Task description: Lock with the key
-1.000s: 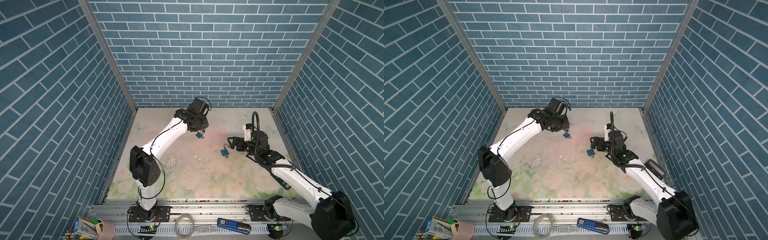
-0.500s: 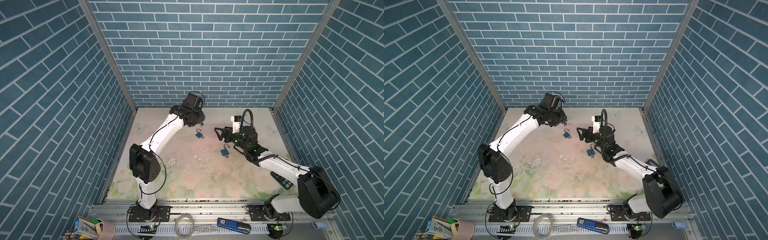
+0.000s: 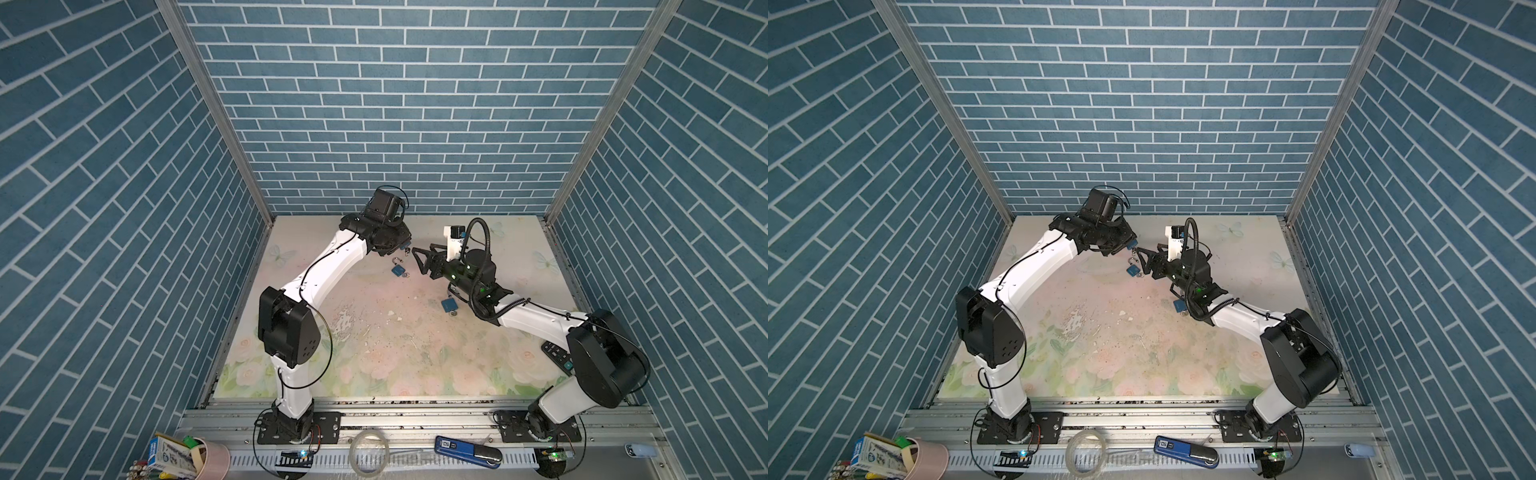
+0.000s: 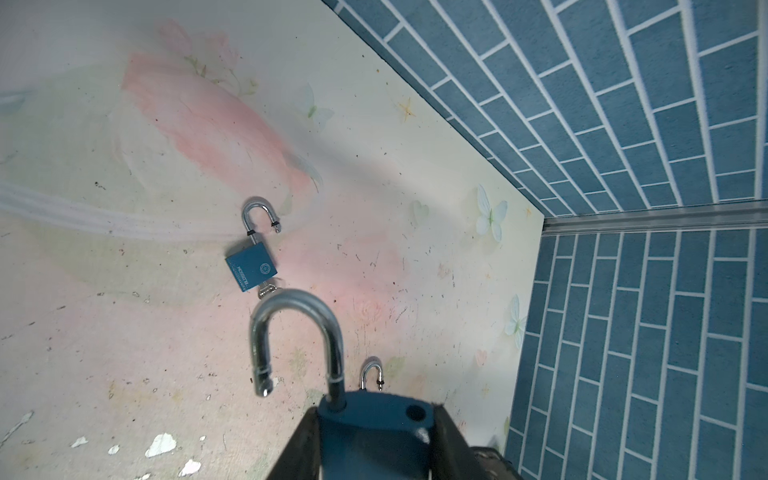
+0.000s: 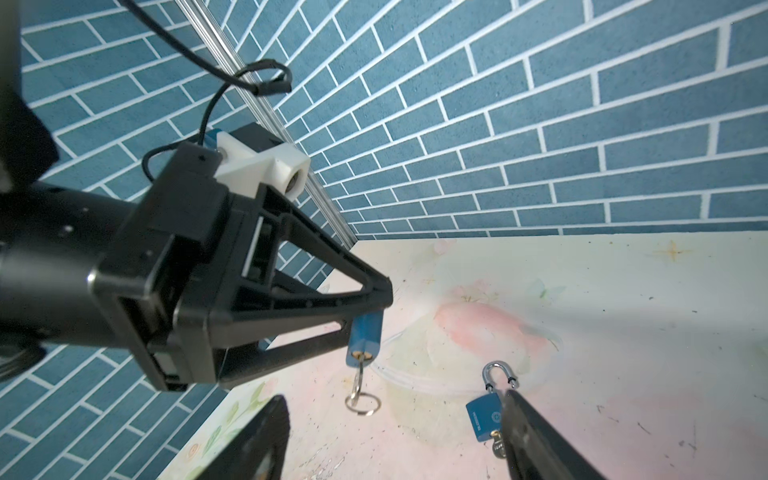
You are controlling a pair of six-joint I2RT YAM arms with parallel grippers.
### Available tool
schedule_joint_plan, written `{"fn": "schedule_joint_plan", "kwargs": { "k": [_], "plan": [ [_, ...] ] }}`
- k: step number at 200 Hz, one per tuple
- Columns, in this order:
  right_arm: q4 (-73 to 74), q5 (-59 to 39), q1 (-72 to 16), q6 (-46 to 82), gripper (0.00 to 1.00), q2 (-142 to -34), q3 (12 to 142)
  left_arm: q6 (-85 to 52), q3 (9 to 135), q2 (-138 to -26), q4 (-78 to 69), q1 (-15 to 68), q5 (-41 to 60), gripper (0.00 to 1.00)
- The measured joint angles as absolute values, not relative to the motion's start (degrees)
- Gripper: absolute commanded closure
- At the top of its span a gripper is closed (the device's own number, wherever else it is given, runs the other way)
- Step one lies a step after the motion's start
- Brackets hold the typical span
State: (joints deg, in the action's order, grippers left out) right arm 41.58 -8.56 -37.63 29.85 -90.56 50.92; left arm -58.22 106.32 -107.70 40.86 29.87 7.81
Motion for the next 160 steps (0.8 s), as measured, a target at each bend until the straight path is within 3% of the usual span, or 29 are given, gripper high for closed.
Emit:
{"fn": "schedule_joint_plan", "kwargs": {
  "k": [160],
  "plan": [
    [42.0, -10.5, -38.5, 34.3, 0.38, -97.9, 59.0, -61.1, 100.8, -103.7, 34.2, 29.0, 9.5, 0.81]
  ]
}}
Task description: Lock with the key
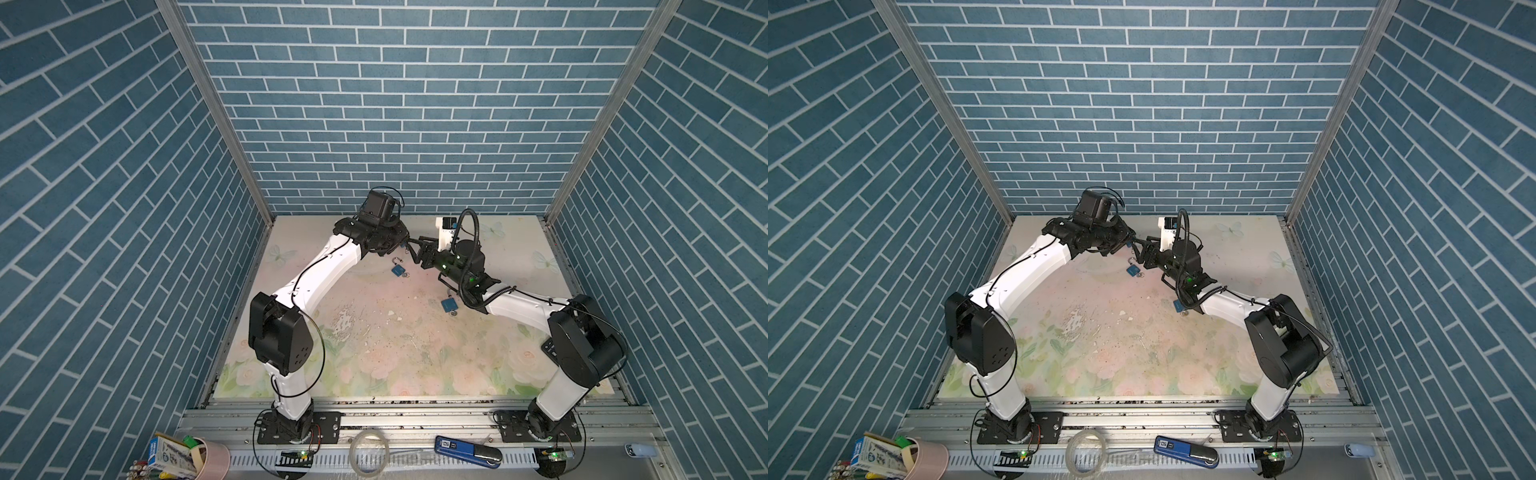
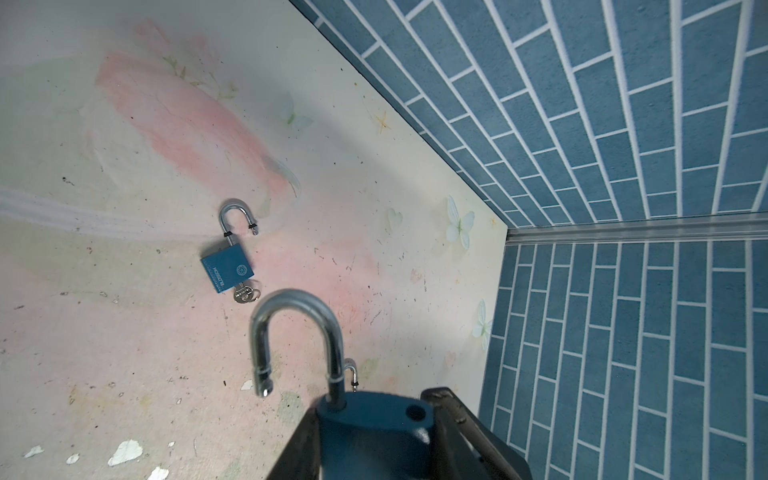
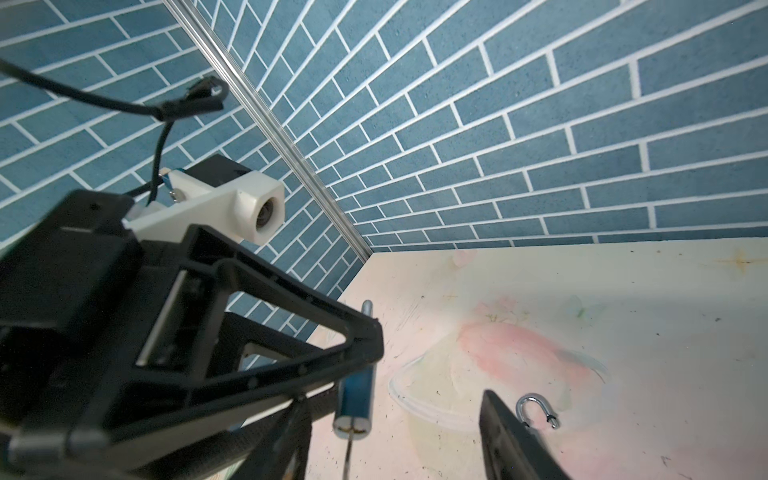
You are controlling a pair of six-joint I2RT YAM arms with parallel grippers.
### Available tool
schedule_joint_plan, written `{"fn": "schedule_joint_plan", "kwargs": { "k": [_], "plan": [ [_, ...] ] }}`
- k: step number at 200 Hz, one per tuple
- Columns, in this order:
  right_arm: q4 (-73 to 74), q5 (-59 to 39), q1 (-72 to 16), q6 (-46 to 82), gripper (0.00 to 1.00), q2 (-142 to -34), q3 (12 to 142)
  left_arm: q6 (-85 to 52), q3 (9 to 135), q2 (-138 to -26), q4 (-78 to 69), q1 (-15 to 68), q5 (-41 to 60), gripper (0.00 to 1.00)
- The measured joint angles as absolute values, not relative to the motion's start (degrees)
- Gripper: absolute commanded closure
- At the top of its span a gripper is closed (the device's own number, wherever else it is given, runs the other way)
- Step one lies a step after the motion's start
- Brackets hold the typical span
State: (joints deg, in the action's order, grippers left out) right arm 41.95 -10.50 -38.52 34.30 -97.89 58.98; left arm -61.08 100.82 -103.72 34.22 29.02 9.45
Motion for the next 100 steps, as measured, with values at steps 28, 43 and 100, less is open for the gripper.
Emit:
{"fn": "schedule_joint_plan", "kwargs": {
  "k": [28, 43, 100],
  "plan": [
    [41.4, -10.8, -39.2, 34.3, 0.39, -99.5, 60.4, -61.3, 100.0, -103.7, 33.9, 28.7, 10.0, 0.81],
    [41.2, -10.8, -39.3, 34.3, 0.42, -99.8, 60.4, -61.3, 99.5, -103.6, 33.6, 28.6, 10.3, 0.81],
    [40.4, -11.1, -39.5, 34.2, 0.54, -101.3, 62.9, -62.2, 98.0, -101.9, 32.1, 28.1, 11.7, 0.81]
  ]
}}
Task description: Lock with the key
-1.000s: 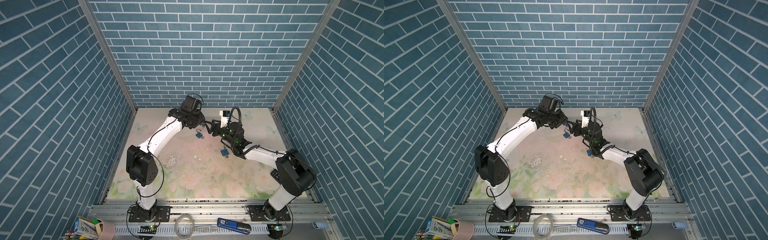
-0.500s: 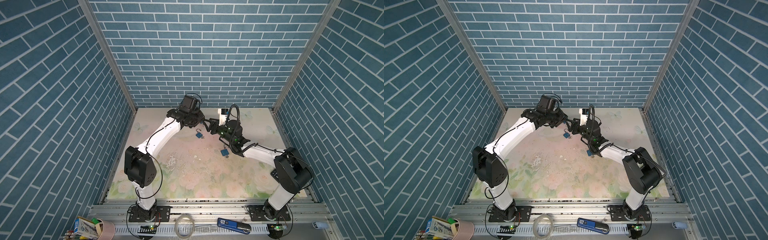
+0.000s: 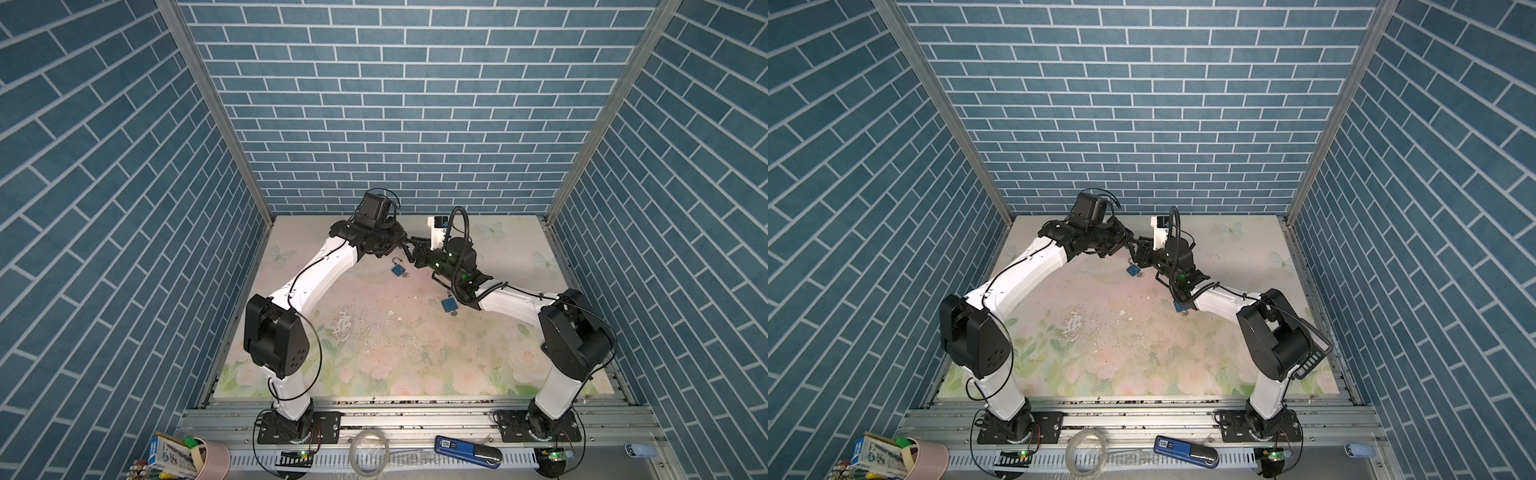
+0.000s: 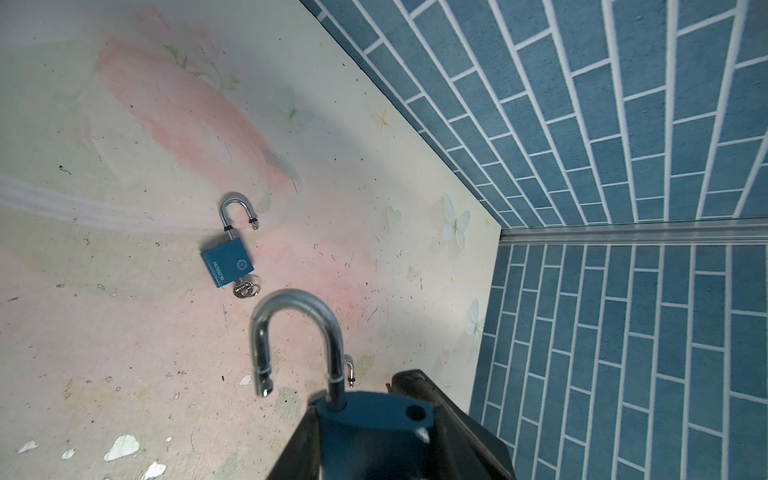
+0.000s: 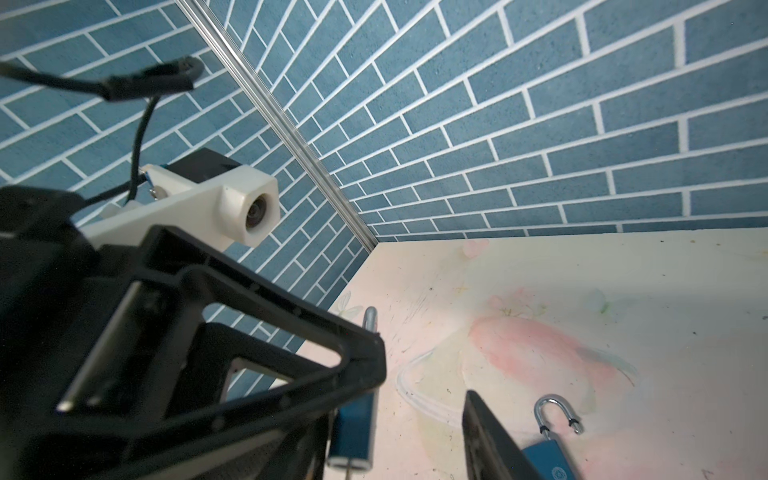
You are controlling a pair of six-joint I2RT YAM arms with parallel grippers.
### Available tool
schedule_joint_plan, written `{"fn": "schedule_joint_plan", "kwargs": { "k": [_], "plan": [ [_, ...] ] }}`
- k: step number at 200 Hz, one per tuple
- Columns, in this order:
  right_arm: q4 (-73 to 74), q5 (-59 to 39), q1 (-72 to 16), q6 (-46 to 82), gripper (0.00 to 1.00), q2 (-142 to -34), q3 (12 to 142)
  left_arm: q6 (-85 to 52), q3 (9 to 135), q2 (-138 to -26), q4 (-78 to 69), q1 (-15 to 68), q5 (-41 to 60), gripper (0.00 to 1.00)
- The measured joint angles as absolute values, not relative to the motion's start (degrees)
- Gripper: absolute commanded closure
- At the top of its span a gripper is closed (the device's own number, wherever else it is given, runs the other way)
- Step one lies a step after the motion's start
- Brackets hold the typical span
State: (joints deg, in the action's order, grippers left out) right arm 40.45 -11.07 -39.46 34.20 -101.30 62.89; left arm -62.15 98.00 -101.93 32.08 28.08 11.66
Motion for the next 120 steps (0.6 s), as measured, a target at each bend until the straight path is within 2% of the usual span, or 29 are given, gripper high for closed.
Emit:
{"fn": "schedule_joint_plan", "kwargs": {
  "k": [120],
  "plan": [
    [39.4, -11.7, -40.1, 34.2, 0.72, -102.5, 64.1, -62.8, 95.8, -101.9, 29.7, 27.0, 13.7, 0.82]
  ]
}}
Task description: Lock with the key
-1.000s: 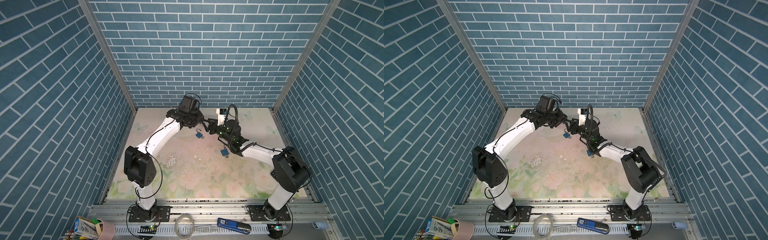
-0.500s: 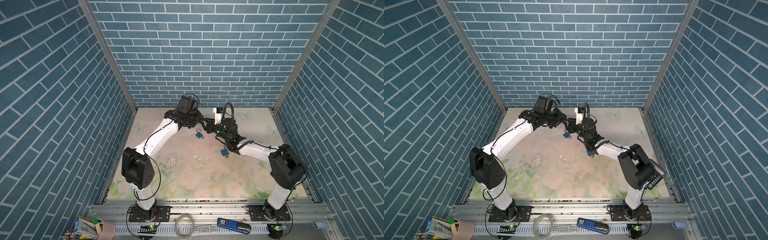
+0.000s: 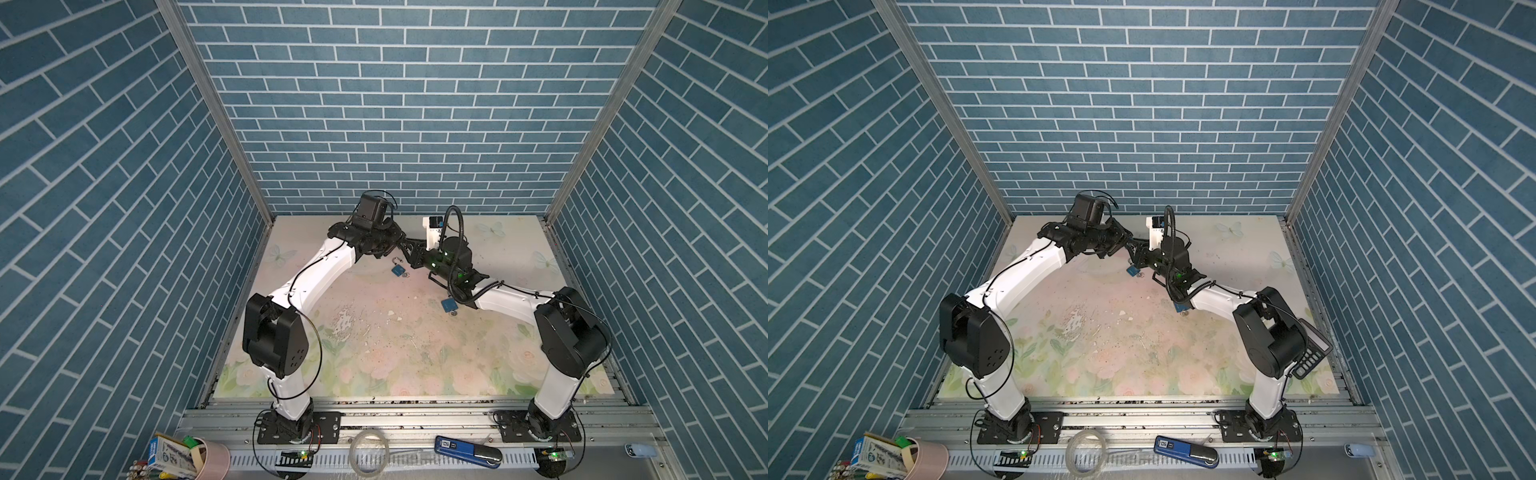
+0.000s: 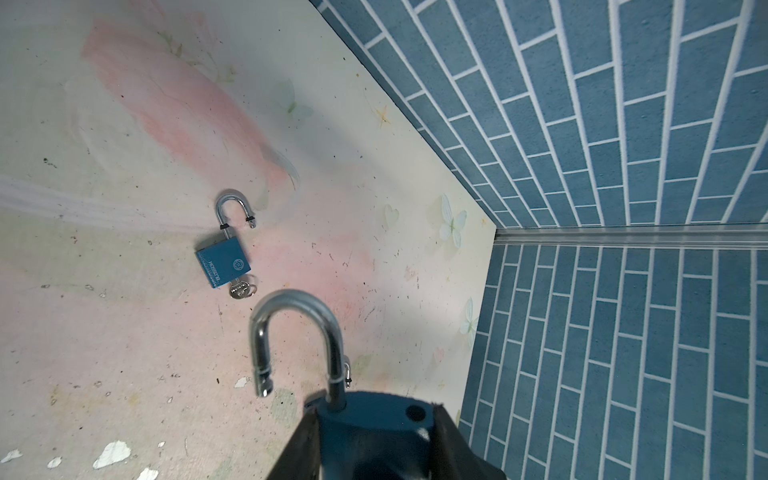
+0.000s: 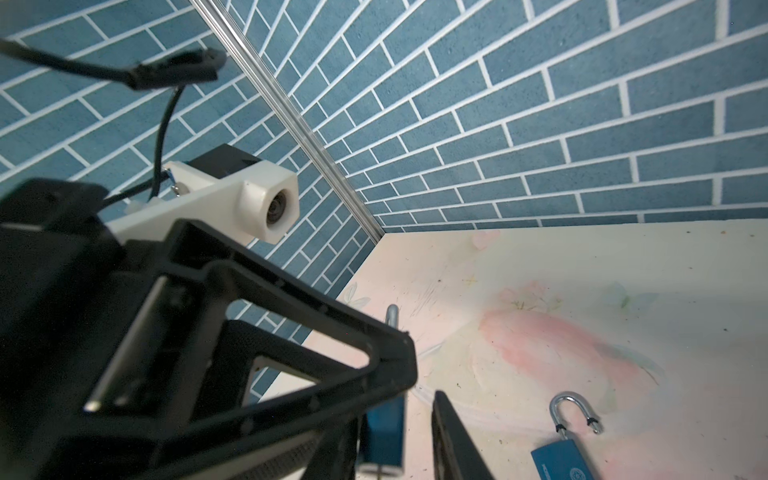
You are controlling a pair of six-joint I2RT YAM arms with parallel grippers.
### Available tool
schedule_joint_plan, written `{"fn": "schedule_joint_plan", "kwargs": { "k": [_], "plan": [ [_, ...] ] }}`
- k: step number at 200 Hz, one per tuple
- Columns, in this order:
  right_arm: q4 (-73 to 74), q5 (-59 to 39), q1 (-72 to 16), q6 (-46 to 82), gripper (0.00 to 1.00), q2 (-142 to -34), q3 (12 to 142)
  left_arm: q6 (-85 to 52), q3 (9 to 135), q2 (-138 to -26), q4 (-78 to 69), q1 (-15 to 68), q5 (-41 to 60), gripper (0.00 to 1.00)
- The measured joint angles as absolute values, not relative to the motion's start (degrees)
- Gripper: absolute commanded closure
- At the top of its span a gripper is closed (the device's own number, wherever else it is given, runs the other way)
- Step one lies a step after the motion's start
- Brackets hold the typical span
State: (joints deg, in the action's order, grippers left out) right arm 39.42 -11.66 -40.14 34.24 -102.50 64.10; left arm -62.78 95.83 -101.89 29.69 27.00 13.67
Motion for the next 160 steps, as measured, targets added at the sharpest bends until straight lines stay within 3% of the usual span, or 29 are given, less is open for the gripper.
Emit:
{"fn": "schedule_joint_plan", "kwargs": {
  "k": [50, 74, 114, 123, 137, 160],
  "plan": [
    [39.5, -11.9, -40.1, 34.3, 0.73, -102.9, 64.1, -63.9, 95.4, -101.9, 28.9, 27.0, 14.3, 0.82],
    [39.6, -12.2, -40.1, 34.5, 0.84, -103.2, 64.1, -64.3, 95.0, -101.9, 28.8, 26.9, 14.3, 0.82],
    [39.6, -12.1, -40.2, 35.8, 0.88, -103.2, 64.1, -64.8, 94.8, -101.9, 28.2, 26.8, 14.6, 0.82],
    [39.6, -12.1, -40.2, 35.8, 0.94, -103.2, 64.1, -64.8, 94.7, -101.9, 28.1, 26.8, 14.7, 0.82],
    [39.6, -12.1, -40.2, 35.8, 0.98, -103.2, 64.1, -64.9, 94.5, -101.9, 27.7, 26.8, 14.8, 0.77],
    [39.1, -12.4, -40.2, 35.7, 1.0, -103.2, 64.1, -65.0, 93.5, -101.9, 26.4, 26.8, 15.3, 0.6]
  ]
}}
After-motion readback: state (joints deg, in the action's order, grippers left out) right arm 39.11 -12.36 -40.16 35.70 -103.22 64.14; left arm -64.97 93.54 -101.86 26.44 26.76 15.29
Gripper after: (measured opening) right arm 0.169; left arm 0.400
